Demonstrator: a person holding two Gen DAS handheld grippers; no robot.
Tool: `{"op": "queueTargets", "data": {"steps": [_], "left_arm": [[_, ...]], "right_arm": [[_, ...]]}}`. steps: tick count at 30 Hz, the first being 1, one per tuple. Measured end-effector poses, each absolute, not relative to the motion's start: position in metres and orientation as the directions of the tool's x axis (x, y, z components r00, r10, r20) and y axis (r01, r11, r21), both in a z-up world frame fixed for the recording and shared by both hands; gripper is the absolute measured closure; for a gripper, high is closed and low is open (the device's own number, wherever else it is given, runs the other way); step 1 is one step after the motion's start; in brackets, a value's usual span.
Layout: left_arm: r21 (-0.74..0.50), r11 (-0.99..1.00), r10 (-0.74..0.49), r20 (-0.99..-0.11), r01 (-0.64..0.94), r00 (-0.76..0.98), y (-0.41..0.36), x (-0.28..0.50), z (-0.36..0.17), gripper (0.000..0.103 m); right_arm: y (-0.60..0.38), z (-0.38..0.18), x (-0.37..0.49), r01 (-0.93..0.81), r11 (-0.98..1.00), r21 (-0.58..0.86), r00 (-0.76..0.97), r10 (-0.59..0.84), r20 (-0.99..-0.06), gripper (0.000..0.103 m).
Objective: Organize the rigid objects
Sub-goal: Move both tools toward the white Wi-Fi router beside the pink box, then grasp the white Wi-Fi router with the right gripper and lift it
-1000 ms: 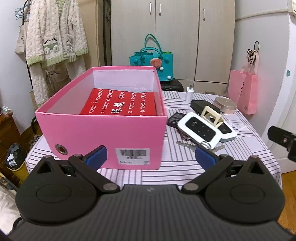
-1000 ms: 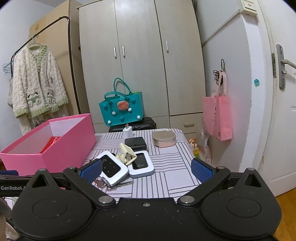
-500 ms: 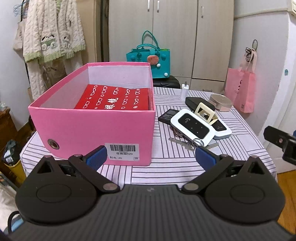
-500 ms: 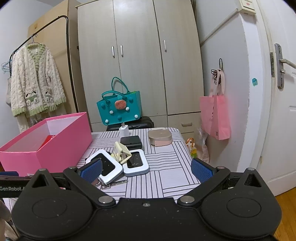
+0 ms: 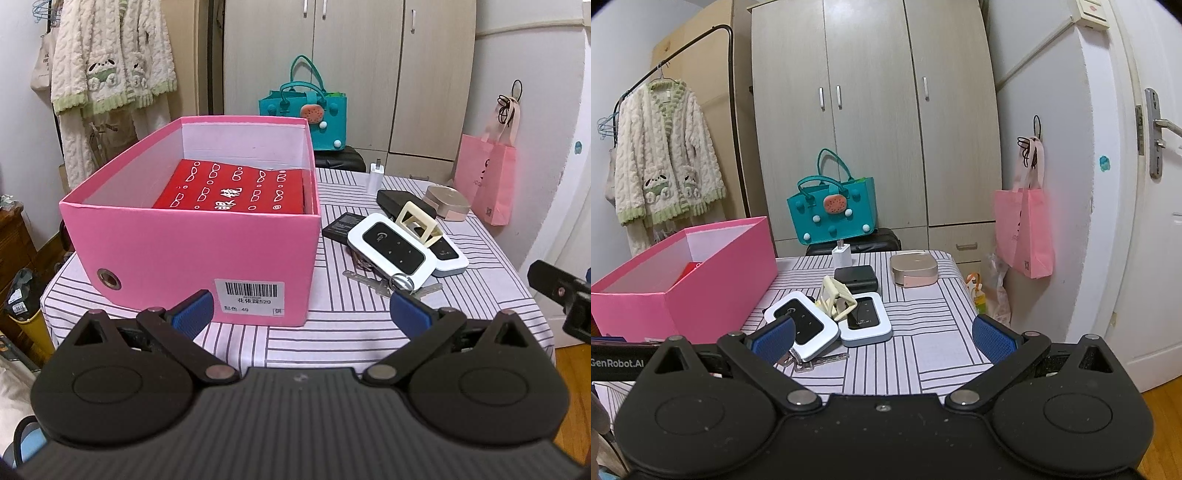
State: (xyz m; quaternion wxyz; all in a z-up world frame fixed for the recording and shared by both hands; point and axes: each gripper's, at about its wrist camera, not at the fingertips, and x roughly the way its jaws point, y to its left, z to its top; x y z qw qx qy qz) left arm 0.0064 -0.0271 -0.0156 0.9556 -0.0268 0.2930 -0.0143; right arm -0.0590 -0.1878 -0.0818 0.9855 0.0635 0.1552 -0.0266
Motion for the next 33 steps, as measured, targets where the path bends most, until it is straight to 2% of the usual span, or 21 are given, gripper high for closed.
{"op": "queueTargets", "data": {"steps": [24,33], "left_arm": [[-0.030,0.999,-0.027,-0.604,0.011,0.797,-0.030,0.014,-0.025,0.000],[-0.046,0.998,-0.057,-0.619,0.036,0.783,-0.026,0.015,-0.023,0.001]], "right_arm": [[-0.185,-0.086,-0.056,0.065,0.993,0.097,0.944,-0.030,-0.328,0.000],[-0.186,-0.087,-0.056,0.050,0.993,0.103,0.948,-0.014,-0.319,0.000]]}}
